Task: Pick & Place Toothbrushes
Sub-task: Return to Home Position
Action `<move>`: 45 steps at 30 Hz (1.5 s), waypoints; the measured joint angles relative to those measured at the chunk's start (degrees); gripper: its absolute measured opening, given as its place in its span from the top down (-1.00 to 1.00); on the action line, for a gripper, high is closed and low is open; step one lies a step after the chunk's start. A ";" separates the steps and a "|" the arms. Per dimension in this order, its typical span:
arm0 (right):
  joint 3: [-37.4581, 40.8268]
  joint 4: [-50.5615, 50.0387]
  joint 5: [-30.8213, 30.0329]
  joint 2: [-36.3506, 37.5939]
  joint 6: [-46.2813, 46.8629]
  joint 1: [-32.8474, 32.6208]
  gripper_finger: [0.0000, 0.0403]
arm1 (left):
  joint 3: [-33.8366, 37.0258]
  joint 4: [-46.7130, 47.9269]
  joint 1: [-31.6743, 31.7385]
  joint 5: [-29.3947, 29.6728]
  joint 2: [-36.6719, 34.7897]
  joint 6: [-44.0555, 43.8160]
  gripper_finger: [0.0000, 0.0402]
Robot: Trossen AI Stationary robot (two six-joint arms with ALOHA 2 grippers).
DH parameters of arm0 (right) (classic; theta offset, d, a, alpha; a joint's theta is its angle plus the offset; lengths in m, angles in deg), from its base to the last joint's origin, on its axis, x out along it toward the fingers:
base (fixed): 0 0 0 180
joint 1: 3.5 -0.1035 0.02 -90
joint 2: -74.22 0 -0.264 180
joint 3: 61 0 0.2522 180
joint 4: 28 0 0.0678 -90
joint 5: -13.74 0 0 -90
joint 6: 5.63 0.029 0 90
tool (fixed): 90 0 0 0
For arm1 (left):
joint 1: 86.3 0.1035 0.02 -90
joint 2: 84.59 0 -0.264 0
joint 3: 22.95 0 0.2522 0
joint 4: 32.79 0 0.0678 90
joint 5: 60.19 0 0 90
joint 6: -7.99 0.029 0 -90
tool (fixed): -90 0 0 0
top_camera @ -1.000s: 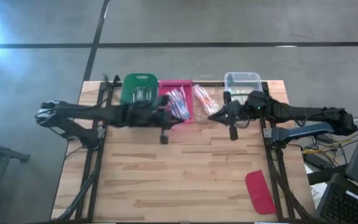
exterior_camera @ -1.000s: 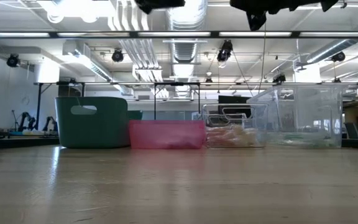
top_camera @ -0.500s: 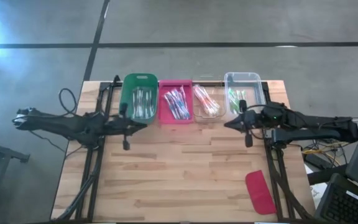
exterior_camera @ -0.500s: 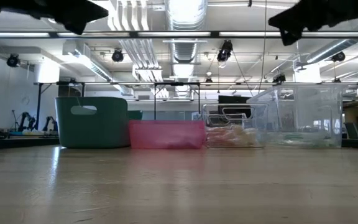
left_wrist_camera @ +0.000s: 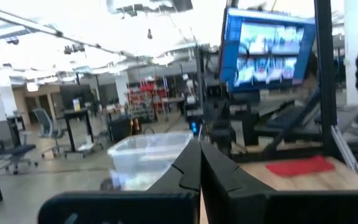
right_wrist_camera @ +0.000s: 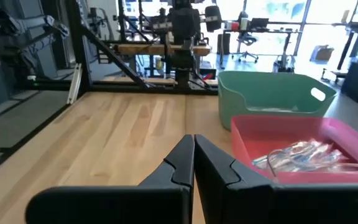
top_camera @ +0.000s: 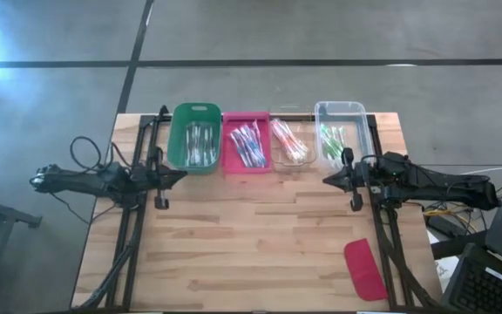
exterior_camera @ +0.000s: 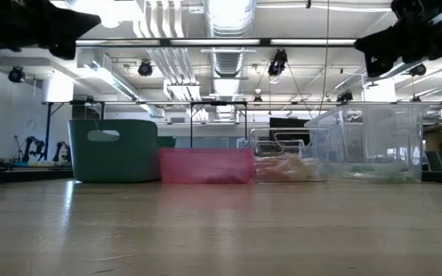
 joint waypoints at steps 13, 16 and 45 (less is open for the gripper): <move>5.96 0.14 6.46 9.06 2.04 5.64 0.96 | 6.66 2.54 0.07 -1.56 -6.92 -1.90 1.00; 7.08 0.50 12.56 9.16 4.20 10.00 0.96 | 6.99 3.37 0.65 -3.53 -6.97 -3.10 1.00; 12.58 5.41 -9.97 12.68 0.86 1.15 0.96 | 7.37 9.77 2.40 3.30 -6.97 0.13 0.99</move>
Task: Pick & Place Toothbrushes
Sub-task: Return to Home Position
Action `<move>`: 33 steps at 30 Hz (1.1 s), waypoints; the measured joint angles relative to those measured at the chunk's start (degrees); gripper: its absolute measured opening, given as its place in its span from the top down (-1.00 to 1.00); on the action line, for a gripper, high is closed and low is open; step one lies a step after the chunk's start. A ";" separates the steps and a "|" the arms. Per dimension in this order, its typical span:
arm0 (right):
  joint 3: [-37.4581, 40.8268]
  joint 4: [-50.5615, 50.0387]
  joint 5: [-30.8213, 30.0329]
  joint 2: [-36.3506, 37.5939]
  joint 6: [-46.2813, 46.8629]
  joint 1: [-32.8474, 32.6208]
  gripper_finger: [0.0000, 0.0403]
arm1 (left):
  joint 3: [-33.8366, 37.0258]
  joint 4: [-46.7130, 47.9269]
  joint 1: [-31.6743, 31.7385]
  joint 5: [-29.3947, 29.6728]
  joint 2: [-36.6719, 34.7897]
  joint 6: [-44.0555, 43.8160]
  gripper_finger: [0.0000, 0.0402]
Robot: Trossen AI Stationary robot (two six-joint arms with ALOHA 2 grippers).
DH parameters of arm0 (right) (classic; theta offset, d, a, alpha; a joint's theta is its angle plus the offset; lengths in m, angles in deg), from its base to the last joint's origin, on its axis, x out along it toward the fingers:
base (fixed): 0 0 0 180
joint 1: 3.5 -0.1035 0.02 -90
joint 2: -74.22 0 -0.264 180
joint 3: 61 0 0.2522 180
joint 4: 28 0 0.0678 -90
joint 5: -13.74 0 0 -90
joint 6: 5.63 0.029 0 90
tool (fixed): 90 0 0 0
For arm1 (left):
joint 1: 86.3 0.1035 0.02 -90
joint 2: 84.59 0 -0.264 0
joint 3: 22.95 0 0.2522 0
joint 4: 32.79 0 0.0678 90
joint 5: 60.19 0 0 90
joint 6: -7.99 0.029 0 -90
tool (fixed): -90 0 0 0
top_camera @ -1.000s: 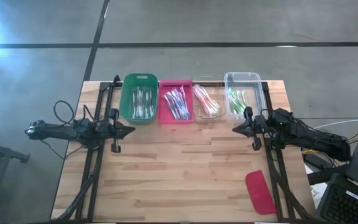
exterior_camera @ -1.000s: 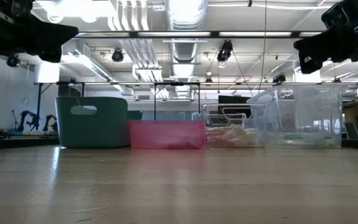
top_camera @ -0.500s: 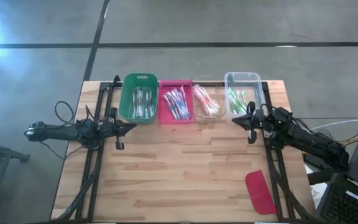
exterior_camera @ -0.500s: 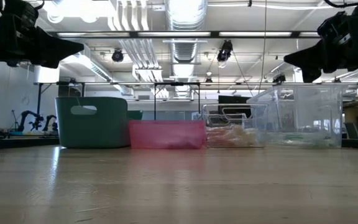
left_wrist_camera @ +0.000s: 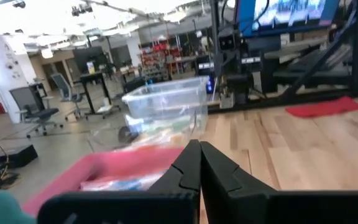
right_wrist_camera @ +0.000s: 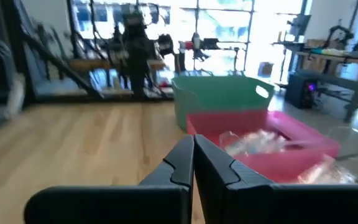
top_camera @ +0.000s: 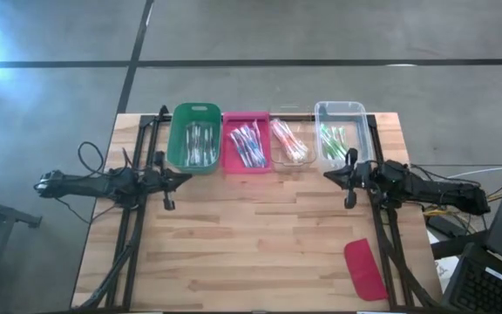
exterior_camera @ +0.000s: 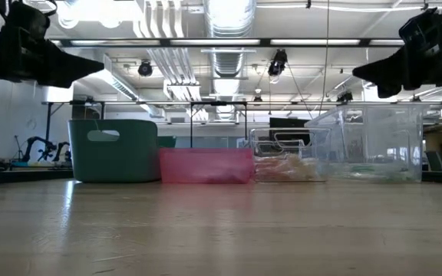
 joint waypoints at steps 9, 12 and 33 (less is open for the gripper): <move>-0.02 -5.97 -7.21 -0.20 0.36 -5.61 0.96 | 0.02 4.95 0.00 -0.05 -0.02 -1.85 0.97; -0.04 -6.20 -6.64 -0.32 0.14 -5.77 0.96 | 0.02 5.12 0.00 -0.05 -0.02 -0.28 0.94; 0.02 -6.87 -6.60 -0.44 -6.68 -5.74 0.96 | 0.02 5.25 -0.02 -0.13 0.07 1.18 0.93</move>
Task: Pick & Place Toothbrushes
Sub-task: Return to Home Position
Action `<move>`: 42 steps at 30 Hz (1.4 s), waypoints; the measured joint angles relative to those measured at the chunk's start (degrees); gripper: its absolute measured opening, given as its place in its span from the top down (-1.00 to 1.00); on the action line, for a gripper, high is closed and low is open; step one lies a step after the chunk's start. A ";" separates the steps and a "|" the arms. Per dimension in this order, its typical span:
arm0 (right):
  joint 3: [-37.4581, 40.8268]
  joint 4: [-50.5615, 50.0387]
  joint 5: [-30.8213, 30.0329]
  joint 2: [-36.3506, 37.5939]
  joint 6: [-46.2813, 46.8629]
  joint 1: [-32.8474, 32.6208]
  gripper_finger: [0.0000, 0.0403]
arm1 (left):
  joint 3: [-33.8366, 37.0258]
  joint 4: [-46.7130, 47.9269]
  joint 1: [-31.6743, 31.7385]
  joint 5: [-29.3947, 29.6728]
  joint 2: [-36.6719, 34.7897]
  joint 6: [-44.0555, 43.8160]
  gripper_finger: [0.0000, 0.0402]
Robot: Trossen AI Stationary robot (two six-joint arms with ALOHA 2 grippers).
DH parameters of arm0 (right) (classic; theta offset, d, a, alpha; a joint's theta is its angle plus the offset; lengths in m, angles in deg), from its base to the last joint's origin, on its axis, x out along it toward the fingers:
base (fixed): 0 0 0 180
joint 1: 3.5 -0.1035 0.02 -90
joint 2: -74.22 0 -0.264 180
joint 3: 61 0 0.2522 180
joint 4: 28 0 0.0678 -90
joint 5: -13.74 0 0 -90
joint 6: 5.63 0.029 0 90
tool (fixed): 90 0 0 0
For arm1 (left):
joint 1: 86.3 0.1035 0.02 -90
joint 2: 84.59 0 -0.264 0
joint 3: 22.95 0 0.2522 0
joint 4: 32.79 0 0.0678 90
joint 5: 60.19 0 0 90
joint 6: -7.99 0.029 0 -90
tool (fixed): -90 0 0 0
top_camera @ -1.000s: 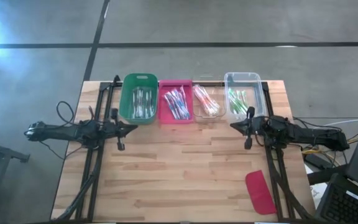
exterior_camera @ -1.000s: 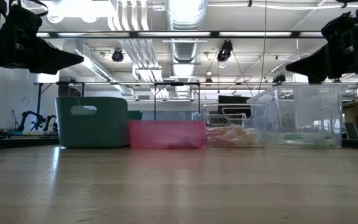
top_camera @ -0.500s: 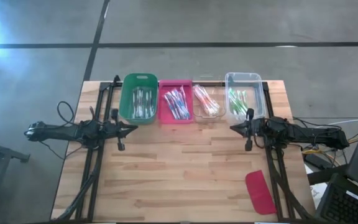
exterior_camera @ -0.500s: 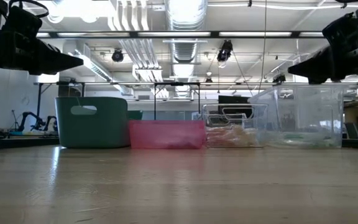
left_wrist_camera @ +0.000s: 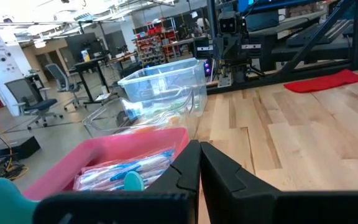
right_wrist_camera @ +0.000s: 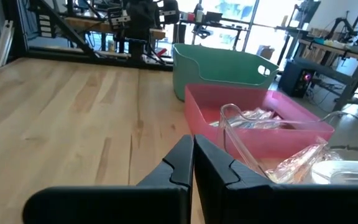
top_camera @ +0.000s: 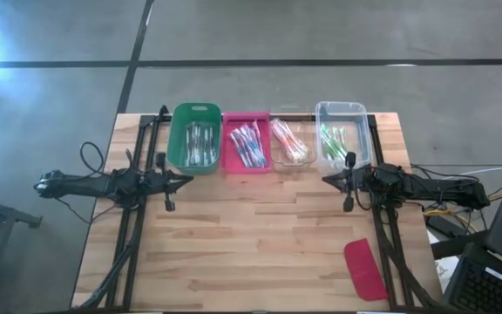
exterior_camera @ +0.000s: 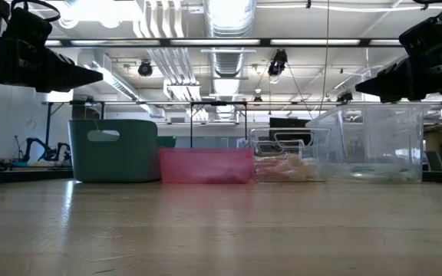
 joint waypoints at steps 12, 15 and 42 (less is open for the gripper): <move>0.02 0.07 0.00 0.00 -0.04 0.00 0.96 | 0.00 0.03 0.00 -0.02 0.00 -0.01 0.93; 0.01 0.09 0.00 0.00 -0.04 0.00 0.96 | 0.00 0.05 0.00 -0.02 0.00 -0.01 0.92; 1.34 3.14 3.98 6.09 6.84 0.50 0.96 | 0.00 0.08 0.00 -0.03 0.02 -0.02 0.92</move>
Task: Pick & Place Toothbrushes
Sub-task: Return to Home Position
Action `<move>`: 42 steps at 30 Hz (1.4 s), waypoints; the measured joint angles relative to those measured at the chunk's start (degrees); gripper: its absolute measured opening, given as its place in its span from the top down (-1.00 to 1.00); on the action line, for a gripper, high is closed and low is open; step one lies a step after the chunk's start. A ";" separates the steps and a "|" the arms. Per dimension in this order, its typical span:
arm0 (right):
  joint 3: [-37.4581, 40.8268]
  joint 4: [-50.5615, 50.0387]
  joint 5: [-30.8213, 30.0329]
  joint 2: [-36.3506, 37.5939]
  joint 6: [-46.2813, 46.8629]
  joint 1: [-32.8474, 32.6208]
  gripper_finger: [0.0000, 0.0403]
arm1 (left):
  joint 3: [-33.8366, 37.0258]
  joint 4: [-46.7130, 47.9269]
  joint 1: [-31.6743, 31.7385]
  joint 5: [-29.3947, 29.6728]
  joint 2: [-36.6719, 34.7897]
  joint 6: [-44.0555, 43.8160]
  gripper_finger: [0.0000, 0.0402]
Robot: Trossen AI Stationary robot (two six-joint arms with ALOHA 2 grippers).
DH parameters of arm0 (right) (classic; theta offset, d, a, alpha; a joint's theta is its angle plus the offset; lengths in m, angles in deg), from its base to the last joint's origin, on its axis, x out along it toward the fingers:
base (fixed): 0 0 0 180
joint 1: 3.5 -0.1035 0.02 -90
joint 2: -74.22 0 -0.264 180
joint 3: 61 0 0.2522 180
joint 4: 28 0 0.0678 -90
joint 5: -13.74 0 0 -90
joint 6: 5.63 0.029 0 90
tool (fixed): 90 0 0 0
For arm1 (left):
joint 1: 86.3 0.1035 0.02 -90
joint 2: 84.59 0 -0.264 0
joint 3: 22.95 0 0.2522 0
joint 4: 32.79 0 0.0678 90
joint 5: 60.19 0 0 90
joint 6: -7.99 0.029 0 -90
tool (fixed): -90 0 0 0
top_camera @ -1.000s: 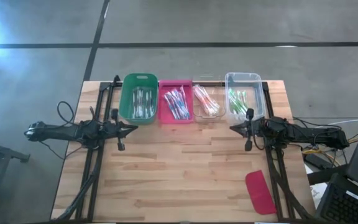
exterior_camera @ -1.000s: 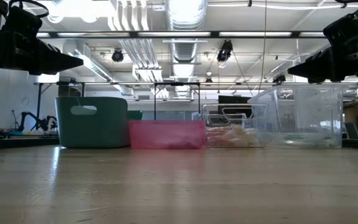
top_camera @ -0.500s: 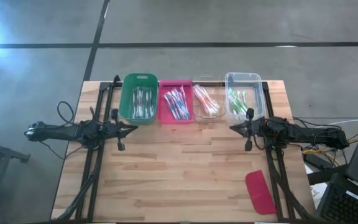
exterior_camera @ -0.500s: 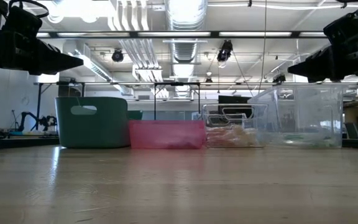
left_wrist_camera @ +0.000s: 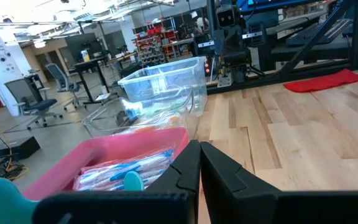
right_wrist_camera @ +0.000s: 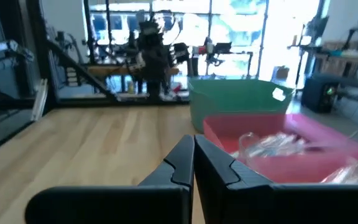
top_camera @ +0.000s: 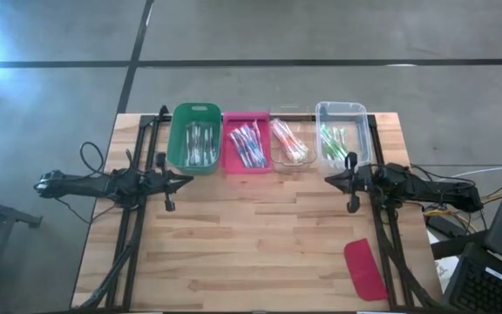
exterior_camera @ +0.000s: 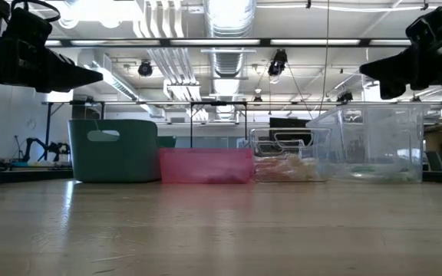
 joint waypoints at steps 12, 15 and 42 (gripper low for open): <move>0.04 -0.28 0.54 -1.64 1.98 0.17 0.96 | 0.00 -0.03 0.02 -0.04 0.15 0.00 0.93; 0.04 -0.18 0.51 -2.33 1.91 0.17 0.96 | 0.00 -0.03 0.00 -0.04 0.15 -0.01 0.93; 0.01 -0.17 0.51 -2.70 1.73 0.17 0.96 | 0.00 -0.03 0.00 -0.04 0.15 -0.01 0.93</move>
